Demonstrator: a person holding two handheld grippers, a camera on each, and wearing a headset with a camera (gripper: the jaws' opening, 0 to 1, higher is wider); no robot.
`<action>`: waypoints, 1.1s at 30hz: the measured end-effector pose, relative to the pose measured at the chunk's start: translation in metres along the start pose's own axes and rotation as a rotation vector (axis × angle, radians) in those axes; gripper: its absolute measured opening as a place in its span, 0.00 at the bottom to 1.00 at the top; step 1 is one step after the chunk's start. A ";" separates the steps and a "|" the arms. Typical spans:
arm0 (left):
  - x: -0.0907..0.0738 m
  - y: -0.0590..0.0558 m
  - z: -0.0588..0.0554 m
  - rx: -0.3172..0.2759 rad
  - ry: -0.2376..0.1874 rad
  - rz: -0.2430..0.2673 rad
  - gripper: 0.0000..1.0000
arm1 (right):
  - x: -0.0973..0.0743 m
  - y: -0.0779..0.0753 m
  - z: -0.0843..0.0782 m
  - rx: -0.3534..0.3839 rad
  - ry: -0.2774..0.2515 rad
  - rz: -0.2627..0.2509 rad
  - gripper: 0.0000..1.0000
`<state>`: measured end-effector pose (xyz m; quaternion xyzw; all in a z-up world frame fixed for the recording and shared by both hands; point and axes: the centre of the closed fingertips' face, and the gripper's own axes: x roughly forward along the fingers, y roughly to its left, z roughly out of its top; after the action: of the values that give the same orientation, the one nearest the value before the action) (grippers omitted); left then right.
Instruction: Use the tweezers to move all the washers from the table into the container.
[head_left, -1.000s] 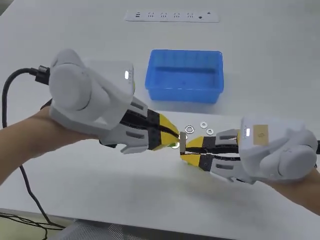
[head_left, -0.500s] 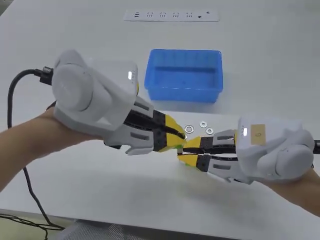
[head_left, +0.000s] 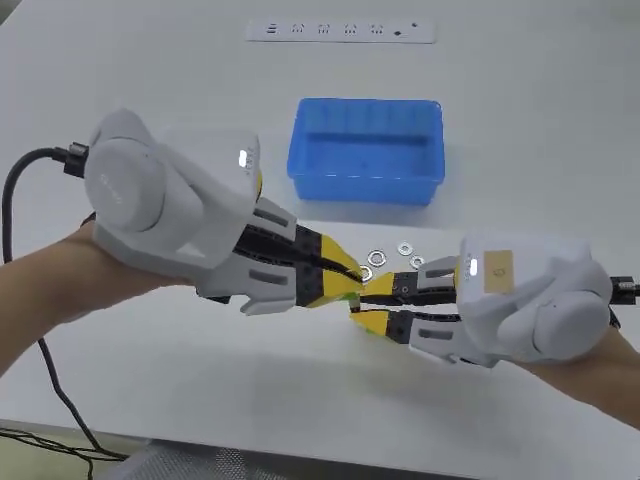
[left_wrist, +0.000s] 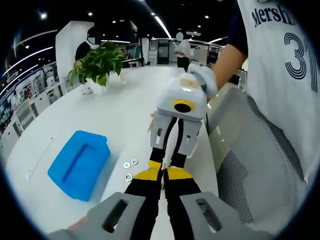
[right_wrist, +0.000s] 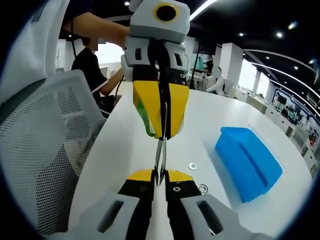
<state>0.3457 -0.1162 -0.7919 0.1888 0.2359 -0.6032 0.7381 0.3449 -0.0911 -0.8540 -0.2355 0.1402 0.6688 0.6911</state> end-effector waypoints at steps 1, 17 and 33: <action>0.000 0.000 0.000 0.001 0.001 0.000 0.06 | 0.000 0.000 0.000 0.002 0.005 0.006 0.09; -0.002 0.001 -0.001 -0.003 0.003 -0.002 0.06 | 0.003 0.001 0.006 -0.024 0.018 0.069 0.12; -0.010 0.007 0.001 0.014 0.019 0.004 0.06 | 0.007 -0.006 0.011 -0.093 0.035 0.046 0.12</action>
<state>0.3512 -0.1077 -0.7851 0.2001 0.2381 -0.6018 0.7356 0.3496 -0.0793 -0.8477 -0.2757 0.1262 0.6861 0.6613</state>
